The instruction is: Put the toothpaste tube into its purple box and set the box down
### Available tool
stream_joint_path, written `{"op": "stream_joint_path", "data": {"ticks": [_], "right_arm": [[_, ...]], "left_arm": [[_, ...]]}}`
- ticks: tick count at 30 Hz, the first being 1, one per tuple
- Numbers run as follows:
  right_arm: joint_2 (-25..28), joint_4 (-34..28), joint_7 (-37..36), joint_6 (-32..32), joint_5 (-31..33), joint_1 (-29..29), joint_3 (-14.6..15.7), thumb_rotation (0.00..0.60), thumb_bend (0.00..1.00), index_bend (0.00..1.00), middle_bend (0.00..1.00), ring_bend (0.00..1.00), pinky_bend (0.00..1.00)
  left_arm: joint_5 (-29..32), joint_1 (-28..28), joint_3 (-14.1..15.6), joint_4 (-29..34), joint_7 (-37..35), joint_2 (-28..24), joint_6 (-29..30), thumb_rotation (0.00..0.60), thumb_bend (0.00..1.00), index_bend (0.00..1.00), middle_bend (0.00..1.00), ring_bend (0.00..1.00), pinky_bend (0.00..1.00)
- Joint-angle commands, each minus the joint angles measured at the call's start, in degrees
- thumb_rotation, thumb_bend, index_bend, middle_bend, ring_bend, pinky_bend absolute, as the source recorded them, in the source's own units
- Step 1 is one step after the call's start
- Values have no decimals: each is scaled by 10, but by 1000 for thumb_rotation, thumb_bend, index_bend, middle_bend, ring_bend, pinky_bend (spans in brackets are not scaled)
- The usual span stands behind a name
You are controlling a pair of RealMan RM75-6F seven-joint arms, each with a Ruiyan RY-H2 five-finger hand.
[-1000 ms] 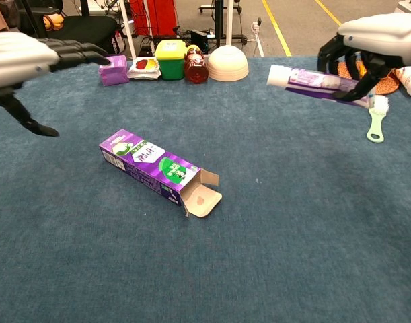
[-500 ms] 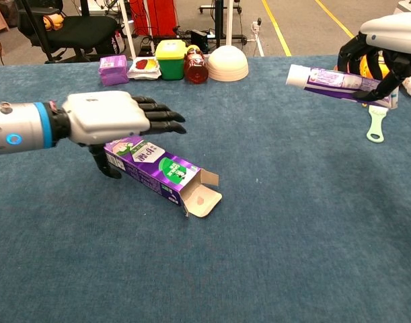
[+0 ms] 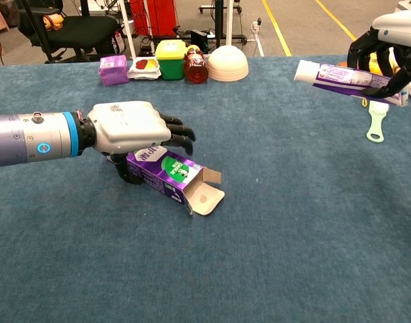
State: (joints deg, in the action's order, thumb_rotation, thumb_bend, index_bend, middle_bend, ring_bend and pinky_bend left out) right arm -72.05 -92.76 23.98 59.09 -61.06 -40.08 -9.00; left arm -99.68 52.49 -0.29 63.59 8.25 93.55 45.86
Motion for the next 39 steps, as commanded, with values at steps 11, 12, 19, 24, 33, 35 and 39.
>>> {"op": "stream_joint_path", "data": {"ticks": [11, 12, 19, 24, 33, 35, 39], "right_arm": [[8, -17, -5, 7, -30, 9, 8, 600, 541, 576, 640, 600, 627], [8, -19, -4, 7, -33, 9, 9, 600, 541, 576, 640, 600, 628], [9, -42, 13, 12, -53, 9, 15, 600, 541, 578, 641, 600, 628], [14, -70, 22, 22, -62, 14, 18, 600, 543, 579, 641, 600, 627], [22, -120, 57, 44, -65, 17, 12, 600, 544, 580, 642, 600, 627], [23, -125, 63, 44, -61, 16, 10, 600, 544, 580, 642, 600, 628], [18, -128, 75, 41, -44, 10, 3, 600, 544, 581, 643, 601, 632]], "left_arm": [[61, -11, -23, 43, 5, -37, 14, 600, 231, 450, 406, 348, 559], [72, -10, -29, 52, 6, -45, 11, 600, 232, 450, 406, 348, 559], [148, -8, -80, 108, 11, -105, 5, 600, 229, 451, 406, 348, 559], [181, 0, -97, 123, 40, -122, -3, 600, 229, 450, 406, 347, 560], [224, 13, -109, 162, 101, -130, -3, 600, 229, 450, 406, 348, 560], [230, 14, -108, 169, 113, -131, -2, 600, 229, 450, 406, 348, 560], [237, 15, -101, 176, 140, -126, 5, 600, 229, 451, 406, 347, 560]]}}
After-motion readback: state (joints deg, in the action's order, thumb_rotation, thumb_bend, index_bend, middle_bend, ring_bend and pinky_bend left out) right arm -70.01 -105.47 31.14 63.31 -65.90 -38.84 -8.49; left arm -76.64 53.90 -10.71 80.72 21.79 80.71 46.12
